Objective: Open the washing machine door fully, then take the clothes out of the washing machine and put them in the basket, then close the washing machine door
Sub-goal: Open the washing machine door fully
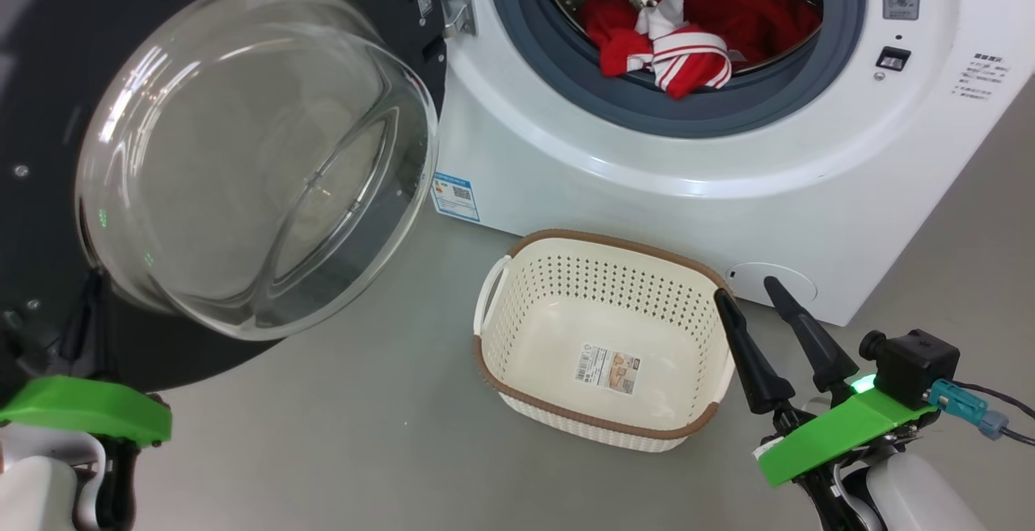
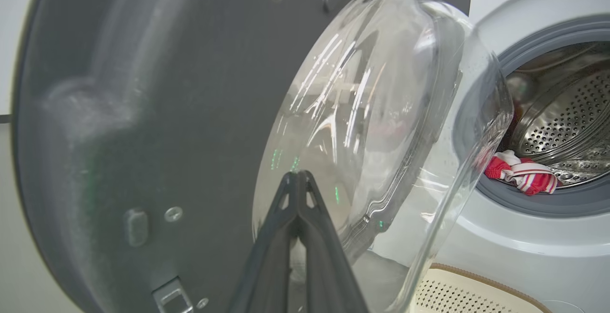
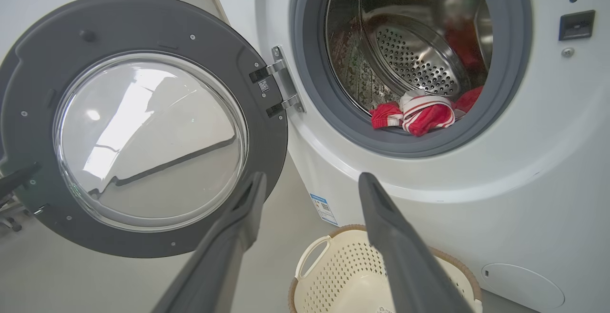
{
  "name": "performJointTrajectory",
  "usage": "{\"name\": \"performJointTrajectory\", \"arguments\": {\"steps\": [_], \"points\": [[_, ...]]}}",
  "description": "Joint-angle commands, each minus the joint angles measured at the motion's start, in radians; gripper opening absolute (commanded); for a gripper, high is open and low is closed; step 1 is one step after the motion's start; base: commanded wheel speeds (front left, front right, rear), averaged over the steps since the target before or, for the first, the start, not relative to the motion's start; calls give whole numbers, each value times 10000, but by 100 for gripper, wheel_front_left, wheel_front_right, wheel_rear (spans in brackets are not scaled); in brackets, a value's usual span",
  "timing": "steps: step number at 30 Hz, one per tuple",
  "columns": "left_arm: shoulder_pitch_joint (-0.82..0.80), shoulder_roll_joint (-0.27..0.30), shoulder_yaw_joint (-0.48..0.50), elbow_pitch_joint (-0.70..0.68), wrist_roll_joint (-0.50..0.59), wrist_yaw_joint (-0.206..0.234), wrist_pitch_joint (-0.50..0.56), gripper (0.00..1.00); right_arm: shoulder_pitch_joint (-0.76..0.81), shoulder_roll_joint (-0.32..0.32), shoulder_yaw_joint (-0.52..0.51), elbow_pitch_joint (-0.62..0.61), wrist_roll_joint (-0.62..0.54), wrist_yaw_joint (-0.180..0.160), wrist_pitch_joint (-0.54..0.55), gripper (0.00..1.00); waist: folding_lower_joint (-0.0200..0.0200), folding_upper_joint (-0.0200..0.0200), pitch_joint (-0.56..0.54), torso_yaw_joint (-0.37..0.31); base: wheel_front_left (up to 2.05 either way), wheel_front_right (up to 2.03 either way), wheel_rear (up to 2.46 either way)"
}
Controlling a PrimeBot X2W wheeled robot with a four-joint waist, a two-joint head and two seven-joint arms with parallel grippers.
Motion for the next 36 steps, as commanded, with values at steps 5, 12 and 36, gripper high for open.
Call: {"name": "performJointTrajectory", "arguments": {"steps": [5,12,36], "points": [[527,238,457,-1390,246,335,-92,32,85,1,217,-268,71,16,-118,100,0,-1,-100,-173,0,0,0],[1344,-72,239,-3086,308,669,-50,100,112,-10,268,-269,80,16,-118,100,0,-1,-204,-492,0,0,0],[2411,-633,-509,-4670,574,1198,97,100,184,-227,313,-313,60,16,-118,100,0,-1,-559,-2514,0,0,0]]}}
